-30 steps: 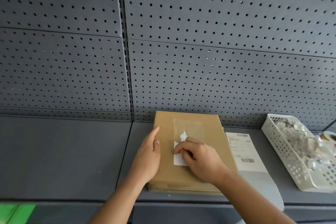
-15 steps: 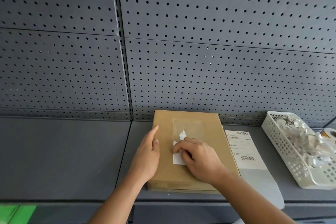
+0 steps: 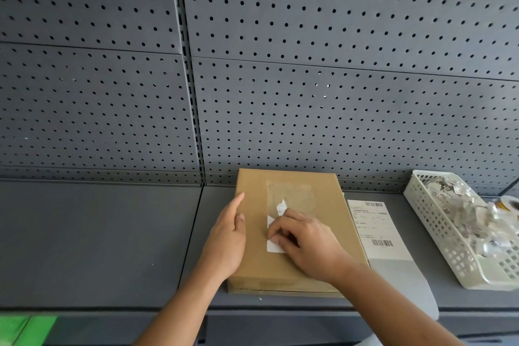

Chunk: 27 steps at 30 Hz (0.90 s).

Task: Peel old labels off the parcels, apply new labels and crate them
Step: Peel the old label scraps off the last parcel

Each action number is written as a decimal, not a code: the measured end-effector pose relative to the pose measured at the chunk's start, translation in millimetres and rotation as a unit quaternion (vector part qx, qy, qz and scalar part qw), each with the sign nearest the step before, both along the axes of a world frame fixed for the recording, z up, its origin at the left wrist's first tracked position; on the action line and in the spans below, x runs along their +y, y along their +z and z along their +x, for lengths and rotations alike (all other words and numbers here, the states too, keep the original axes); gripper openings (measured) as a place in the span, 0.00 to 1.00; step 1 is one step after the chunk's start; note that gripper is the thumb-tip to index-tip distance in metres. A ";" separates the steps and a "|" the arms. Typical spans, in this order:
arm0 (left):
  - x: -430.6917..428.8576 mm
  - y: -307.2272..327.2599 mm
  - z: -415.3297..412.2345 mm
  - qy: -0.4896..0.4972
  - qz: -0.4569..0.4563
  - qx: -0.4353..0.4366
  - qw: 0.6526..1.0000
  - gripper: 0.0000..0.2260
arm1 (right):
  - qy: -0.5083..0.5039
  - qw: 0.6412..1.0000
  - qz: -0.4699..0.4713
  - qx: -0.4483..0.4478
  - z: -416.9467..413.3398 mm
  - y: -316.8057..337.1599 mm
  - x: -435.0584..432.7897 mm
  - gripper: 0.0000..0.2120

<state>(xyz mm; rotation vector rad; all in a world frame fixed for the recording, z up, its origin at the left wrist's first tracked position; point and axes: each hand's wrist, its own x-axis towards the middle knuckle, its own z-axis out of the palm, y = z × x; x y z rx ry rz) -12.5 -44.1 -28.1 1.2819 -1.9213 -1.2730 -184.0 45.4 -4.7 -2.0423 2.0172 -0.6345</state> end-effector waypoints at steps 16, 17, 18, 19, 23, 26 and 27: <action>-0.4 0.4 0.2 -0.004 -0.007 0.000 1.000 0.21 | -0.021 0.984 0.039 -0.174 -5.4 8.3 7.5 0.09; -0.4 0.5 0.1 -0.004 -0.007 -0.001 1.000 0.21 | -0.025 0.982 0.044 -0.184 -5.9 8.4 7.6 0.09; -0.3 0.6 0.2 -0.004 -0.007 -0.002 1.000 0.21 | -0.028 0.979 0.049 -0.196 -6.3 8.3 7.4 0.09; -0.2 0.7 0.3 -0.004 -0.007 -0.002 1.000 0.21 | -0.030 0.975 0.050 -0.213 -6.1 8.8 7.1 0.10; 0.4 2.1 0.9 -0.003 -0.009 0.000 1.000 0.21 | -0.036 0.961 0.036 -0.271 -3.4 11.5 6.6 0.09; 1.7 4.2 0.9 -0.003 -0.003 0.000 1.000 0.21 | -0.059 0.945 -0.008 -0.321 -6.0 12.7 5.7 0.08; 2.1 4.7 0.8 -0.003 -0.002 0.001 1.000 0.21 | -0.072 0.939 -0.021 -0.336 -8.5 13.1 5.1 0.08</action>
